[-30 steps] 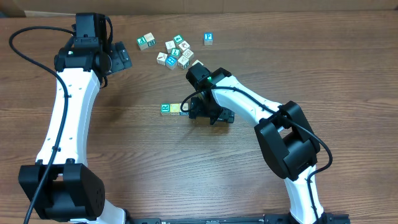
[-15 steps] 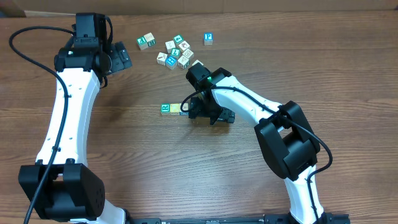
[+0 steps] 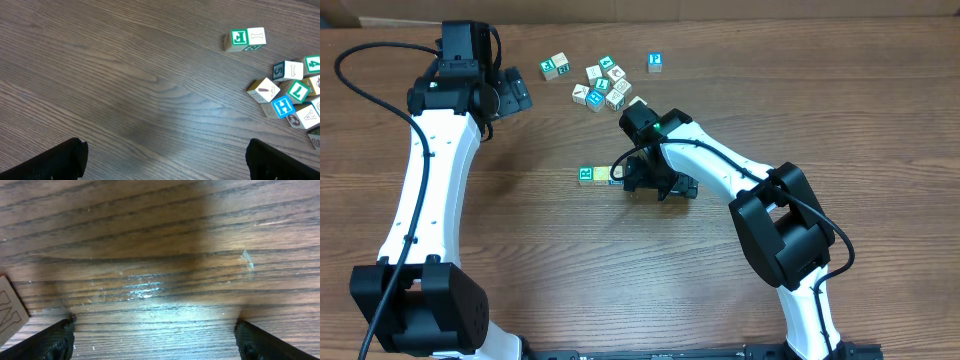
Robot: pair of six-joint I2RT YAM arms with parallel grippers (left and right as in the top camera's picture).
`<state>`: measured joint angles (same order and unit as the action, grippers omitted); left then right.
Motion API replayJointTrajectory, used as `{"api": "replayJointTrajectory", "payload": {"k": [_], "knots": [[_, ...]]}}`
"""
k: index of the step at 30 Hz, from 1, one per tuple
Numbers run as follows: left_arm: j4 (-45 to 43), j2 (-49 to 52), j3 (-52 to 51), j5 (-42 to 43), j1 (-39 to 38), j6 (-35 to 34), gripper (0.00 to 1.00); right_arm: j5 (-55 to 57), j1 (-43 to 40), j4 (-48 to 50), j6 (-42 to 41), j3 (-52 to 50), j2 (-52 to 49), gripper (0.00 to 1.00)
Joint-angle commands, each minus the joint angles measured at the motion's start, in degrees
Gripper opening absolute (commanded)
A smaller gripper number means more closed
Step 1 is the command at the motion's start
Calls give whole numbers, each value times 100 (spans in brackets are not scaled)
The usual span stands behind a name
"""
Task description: Form a horizontal line
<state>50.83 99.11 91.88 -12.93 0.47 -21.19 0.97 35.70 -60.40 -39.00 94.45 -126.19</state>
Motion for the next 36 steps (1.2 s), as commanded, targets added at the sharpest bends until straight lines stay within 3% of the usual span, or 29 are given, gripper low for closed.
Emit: {"api": "replayJointTrajectory", "payload": {"k": [1,36], "knots": [[-9,15,11,-98,-11,24,100,46,-22,28,-22,-33,81,100],[-9,15,11,-98,-11,24,99,46,-22,138,-22,-33,81,100]]}}
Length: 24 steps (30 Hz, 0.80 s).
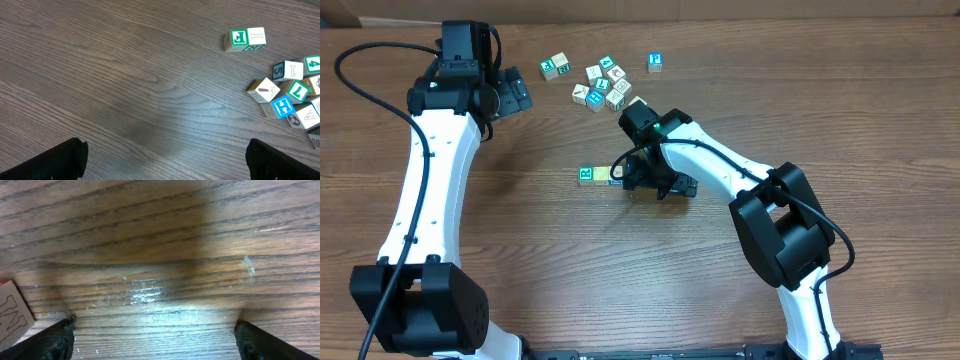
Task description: Form a horizontal line
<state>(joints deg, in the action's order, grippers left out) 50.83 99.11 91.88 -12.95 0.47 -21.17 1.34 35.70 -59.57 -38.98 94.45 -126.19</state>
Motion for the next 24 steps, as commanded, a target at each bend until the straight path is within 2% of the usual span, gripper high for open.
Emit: {"api": "replayJointTrajectory", "payload": {"k": [1,24], "knots": [[-9,15,11,-96,-11,22,100,9,-20,55,-24,-33,81,100],[-9,15,11,-96,-11,22,100,9,-20,116,-24,-33,81,100]]}}
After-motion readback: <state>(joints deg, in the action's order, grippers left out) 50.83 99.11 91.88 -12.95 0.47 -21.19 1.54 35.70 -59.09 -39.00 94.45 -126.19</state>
